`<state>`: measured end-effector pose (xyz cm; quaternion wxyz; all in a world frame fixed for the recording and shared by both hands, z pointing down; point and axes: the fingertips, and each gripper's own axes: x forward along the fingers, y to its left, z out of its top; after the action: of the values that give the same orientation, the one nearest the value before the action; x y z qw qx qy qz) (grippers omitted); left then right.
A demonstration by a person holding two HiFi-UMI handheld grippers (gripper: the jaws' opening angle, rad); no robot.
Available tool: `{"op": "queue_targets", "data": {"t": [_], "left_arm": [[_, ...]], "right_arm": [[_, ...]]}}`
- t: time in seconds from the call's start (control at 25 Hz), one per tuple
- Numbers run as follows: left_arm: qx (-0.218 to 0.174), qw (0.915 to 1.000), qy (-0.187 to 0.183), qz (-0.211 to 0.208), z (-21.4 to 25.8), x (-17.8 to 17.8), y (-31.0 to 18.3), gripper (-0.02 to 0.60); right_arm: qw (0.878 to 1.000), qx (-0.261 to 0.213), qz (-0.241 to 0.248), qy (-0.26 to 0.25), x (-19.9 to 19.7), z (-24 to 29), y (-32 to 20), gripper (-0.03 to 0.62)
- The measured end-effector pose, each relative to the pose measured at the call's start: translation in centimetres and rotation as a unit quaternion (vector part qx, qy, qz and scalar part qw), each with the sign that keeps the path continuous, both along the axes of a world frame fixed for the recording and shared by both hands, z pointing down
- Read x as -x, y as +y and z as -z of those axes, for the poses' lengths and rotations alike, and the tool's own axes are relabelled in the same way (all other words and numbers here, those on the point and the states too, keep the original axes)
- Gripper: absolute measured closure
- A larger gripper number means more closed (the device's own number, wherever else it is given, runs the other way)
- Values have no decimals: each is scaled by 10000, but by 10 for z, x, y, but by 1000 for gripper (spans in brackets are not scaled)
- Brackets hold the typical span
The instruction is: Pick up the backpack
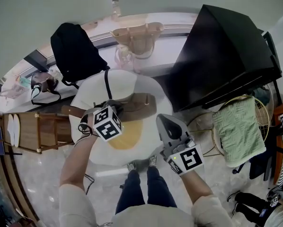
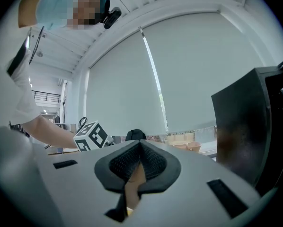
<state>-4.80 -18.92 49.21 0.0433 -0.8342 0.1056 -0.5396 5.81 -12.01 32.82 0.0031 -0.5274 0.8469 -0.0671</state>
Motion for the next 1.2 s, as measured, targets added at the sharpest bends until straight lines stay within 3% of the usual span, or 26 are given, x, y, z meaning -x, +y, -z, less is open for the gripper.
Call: {"op": "queue_targets", "data": {"t": [0.24, 0.56, 0.84, 1.2], "left_arm": [[91, 9998, 129, 125, 50, 2, 9, 538], [-151, 9998, 13, 121, 95, 13, 11, 538], [-11, 9994, -33, 346, 123, 28, 16, 538], [53, 9994, -172, 282, 179, 42, 28, 538]], "right_arm": [[9997, -239, -15, 29, 3, 49, 4, 574], [9985, -537, 8, 60, 14, 95, 12, 574], [9972, -752, -46, -21, 23, 133, 18, 574], [9935, -1122, 29, 182, 33, 167, 33, 574]]}}
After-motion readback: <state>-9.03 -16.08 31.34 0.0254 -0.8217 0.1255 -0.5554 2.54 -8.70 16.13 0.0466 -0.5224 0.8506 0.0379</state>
